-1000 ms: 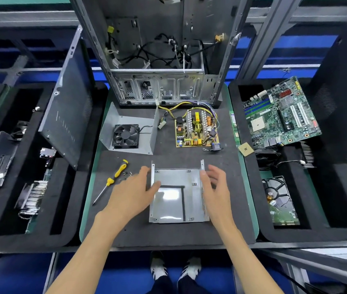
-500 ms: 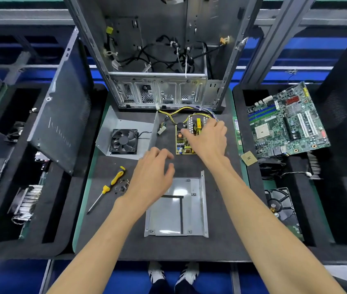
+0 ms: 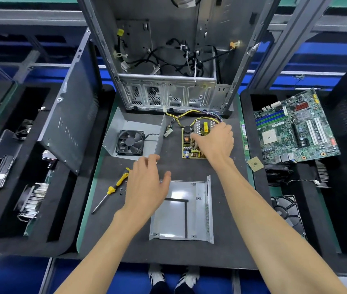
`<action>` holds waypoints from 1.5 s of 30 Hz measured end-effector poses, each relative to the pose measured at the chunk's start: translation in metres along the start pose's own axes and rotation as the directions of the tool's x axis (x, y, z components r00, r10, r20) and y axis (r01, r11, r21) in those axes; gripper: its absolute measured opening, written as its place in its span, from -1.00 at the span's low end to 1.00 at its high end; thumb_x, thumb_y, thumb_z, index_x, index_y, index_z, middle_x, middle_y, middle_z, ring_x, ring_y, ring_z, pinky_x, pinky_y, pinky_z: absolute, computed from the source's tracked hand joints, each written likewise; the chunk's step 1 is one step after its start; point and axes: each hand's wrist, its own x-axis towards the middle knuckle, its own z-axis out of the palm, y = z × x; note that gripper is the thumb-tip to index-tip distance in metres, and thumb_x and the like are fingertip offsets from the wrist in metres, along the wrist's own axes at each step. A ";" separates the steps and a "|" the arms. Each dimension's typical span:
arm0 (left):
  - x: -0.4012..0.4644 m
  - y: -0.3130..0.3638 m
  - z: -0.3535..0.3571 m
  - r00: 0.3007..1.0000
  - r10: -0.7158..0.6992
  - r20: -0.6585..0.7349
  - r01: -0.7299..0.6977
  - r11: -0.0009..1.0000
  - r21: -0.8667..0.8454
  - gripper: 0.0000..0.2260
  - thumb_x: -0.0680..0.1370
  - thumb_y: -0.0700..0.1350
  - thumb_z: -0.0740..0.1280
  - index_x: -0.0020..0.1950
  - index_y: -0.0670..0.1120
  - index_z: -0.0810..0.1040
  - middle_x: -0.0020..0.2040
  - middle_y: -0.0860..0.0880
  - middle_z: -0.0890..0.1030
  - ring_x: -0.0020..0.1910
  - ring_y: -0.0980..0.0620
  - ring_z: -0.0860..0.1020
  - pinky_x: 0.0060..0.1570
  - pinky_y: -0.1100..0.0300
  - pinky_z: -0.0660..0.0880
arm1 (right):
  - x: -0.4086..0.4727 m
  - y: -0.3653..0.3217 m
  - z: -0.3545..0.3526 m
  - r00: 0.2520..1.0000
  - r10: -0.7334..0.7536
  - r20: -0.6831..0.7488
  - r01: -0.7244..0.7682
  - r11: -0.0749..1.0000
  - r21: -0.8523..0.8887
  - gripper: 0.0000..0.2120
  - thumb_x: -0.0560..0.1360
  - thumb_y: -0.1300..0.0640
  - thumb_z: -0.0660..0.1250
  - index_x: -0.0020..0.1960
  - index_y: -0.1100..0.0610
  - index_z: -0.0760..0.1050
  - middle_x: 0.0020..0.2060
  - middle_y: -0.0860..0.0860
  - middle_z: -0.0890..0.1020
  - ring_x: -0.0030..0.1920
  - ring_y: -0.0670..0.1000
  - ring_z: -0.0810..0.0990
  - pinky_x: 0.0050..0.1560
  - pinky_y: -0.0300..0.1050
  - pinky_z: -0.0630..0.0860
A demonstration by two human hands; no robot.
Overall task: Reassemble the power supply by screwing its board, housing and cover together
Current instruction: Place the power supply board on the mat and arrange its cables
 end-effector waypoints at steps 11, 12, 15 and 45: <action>-0.031 -0.002 0.033 0.996 -0.036 0.077 0.050 0.980 -0.194 -0.61 0.65 -0.02 0.22 0.46 -0.04 0.26 0.32 -0.02 0.37 0.28 -0.01 0.41 -0.02 0.17 0.40 | -0.042 0.009 -0.027 0.983 -0.116 -0.139 0.128 0.989 0.079 -0.35 0.29 -0.30 0.54 0.08 0.14 0.41 -0.03 -0.03 0.39 0.04 0.11 0.51 0.12 0.05 0.46; -0.031 -0.003 0.033 0.996 -0.025 0.084 0.043 0.976 -0.212 -0.61 0.66 -0.02 0.22 0.47 -0.05 0.26 0.33 -0.02 0.36 0.30 0.00 0.39 0.01 0.18 0.39 | -0.045 0.006 -0.034 0.980 -0.126 -0.157 0.141 0.986 0.092 -0.36 0.28 -0.30 0.54 0.06 0.12 0.39 -0.04 -0.04 0.38 0.01 0.10 0.50 0.12 0.05 0.46; -0.033 -0.003 0.034 0.994 0.013 0.104 0.017 0.960 -0.279 -0.61 0.67 -0.03 0.18 0.49 -0.02 0.23 0.37 0.00 0.33 0.34 0.03 0.35 0.09 0.20 0.34 | -0.056 -0.002 -0.056 0.969 -0.129 -0.212 0.163 0.975 0.153 -0.38 0.28 -0.30 0.53 0.02 0.07 0.32 -0.05 -0.04 0.37 -0.08 0.07 0.42 0.08 0.07 0.48; -0.033 0.008 -0.071 0.962 -0.083 0.261 0.267 0.068 -0.961 -0.50 0.60 0.18 0.27 0.47 -0.02 0.42 0.17 -0.03 0.68 0.24 0.03 0.60 0.42 -0.07 0.34 | -0.141 0.008 -0.109 0.605 -0.790 -0.100 0.794 0.608 0.003 -0.37 0.39 0.13 0.54 0.45 0.07 0.49 0.28 0.00 0.57 0.34 0.08 0.48 0.52 0.23 0.09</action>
